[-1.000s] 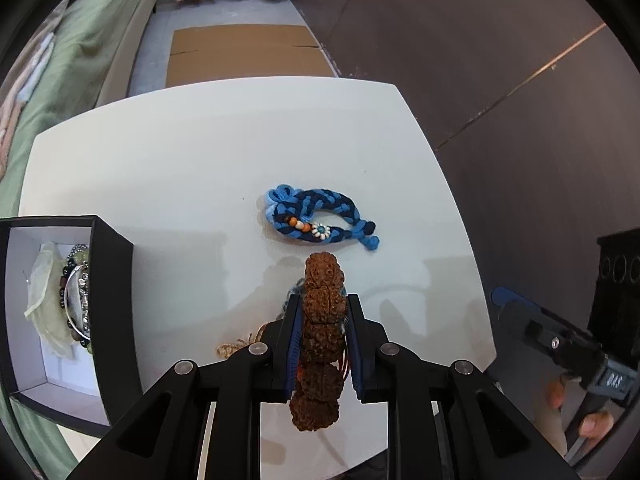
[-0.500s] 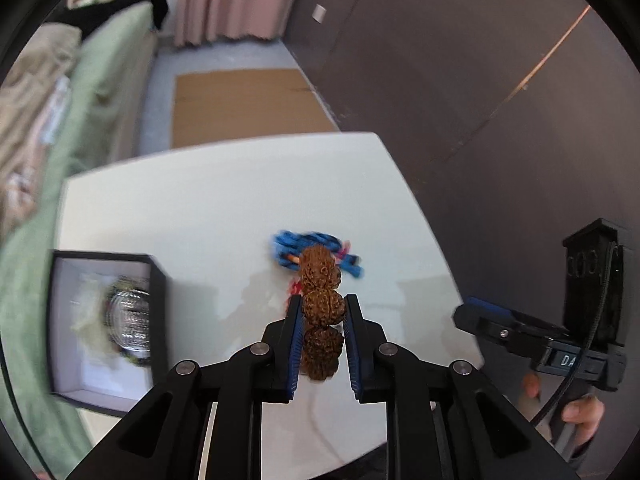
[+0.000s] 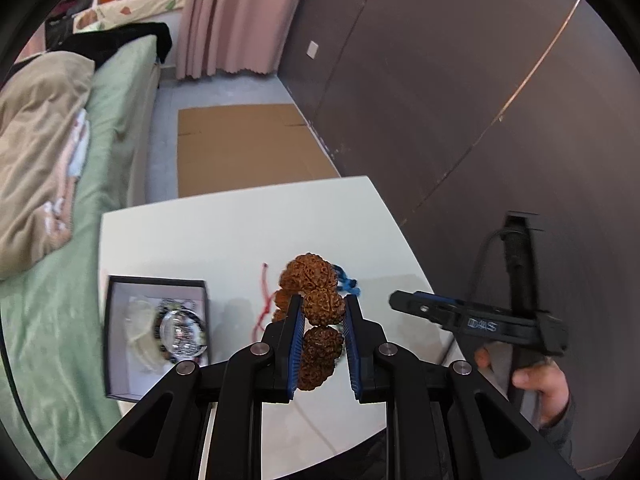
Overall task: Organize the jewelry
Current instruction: 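Lower the rudraksha bracelet into the box with the left gripper while the right gripper grasps the blue braided bracelet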
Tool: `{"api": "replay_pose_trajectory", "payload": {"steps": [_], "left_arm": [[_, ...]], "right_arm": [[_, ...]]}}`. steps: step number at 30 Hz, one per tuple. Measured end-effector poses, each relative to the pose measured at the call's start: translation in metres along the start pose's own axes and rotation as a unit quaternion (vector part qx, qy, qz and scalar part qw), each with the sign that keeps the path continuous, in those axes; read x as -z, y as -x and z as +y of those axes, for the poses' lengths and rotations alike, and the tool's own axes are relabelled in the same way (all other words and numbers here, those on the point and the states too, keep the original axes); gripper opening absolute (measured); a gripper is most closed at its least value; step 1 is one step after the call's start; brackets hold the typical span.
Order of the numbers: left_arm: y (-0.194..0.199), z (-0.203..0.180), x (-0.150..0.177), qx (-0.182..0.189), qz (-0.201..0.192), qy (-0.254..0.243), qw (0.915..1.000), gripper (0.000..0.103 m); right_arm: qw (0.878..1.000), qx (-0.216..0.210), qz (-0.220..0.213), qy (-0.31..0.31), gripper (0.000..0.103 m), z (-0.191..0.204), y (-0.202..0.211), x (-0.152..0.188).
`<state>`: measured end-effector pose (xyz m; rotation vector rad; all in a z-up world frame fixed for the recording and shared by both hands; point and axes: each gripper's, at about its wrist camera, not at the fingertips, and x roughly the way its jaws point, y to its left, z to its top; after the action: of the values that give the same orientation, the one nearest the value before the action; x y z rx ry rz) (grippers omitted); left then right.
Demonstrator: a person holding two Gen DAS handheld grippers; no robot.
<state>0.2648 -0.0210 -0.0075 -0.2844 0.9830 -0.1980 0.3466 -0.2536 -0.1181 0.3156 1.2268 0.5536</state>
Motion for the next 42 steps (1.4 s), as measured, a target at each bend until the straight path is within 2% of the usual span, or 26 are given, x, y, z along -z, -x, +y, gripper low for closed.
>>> {"api": "replay_pose_trajectory", "payload": {"steps": [4, 12, 17, 21, 22, 23, 24, 26, 30, 37, 40, 42], "left_arm": [[0.013, 0.016, -0.003, -0.013, -0.014, 0.013, 0.9997, 0.020], [0.028, 0.054, 0.000, -0.037, -0.028, 0.048, 0.9978, 0.020], [0.038, 0.072, 0.004, -0.045, -0.034, 0.062, 0.9965, 0.020], [0.042, 0.084, 0.008, -0.049, -0.035, 0.072, 0.9956, 0.020], [0.041, 0.087, 0.008, -0.048, -0.033, 0.074, 0.9955, 0.020], [0.039, 0.088, 0.009, -0.047, -0.032, 0.075, 0.9956, 0.020], [0.036, 0.090, 0.010, -0.045, -0.029, 0.076, 0.9956, 0.020], [0.031, 0.091, 0.012, -0.041, -0.024, 0.080, 0.9957, 0.020], [0.011, 0.094, 0.014, -0.034, -0.009, 0.085, 0.9958, 0.020], [-0.017, 0.099, 0.015, 0.003, 0.010, 0.097, 0.9952, 0.020], [-0.034, 0.110, 0.016, -0.018, 0.031, 0.107, 0.9936, 0.020], [-0.045, 0.120, 0.020, -0.016, 0.048, 0.125, 0.9909, 0.020]], "right_arm": [[1.000, 0.016, 0.019, 0.015, 0.060, 0.011, -0.021, -0.012], [0.996, 0.025, 0.051, 0.075, 0.060, 0.051, -0.053, -0.023], [0.990, 0.062, 0.075, 0.104, 0.060, 0.069, -0.081, -0.028], [0.982, 0.114, 0.083, 0.125, 0.060, 0.077, -0.103, -0.029], [0.981, 0.121, 0.083, 0.127, 0.047, 0.076, -0.103, -0.029], [0.980, 0.127, 0.084, 0.127, 0.027, 0.075, -0.105, -0.028], [0.980, 0.125, 0.089, 0.124, 0.027, 0.073, -0.106, -0.027], [0.984, 0.109, 0.077, 0.118, 0.011, 0.070, -0.097, -0.026], [0.986, 0.104, 0.055, 0.114, 0.011, 0.066, -0.074, -0.021], [0.992, 0.087, 0.012, 0.095, 0.011, 0.057, -0.023, -0.011], [0.993, 0.079, -0.004, 0.087, 0.011, 0.056, -0.003, -0.006], [0.994, 0.073, -0.012, 0.082, 0.011, 0.058, 0.007, -0.003]]}}
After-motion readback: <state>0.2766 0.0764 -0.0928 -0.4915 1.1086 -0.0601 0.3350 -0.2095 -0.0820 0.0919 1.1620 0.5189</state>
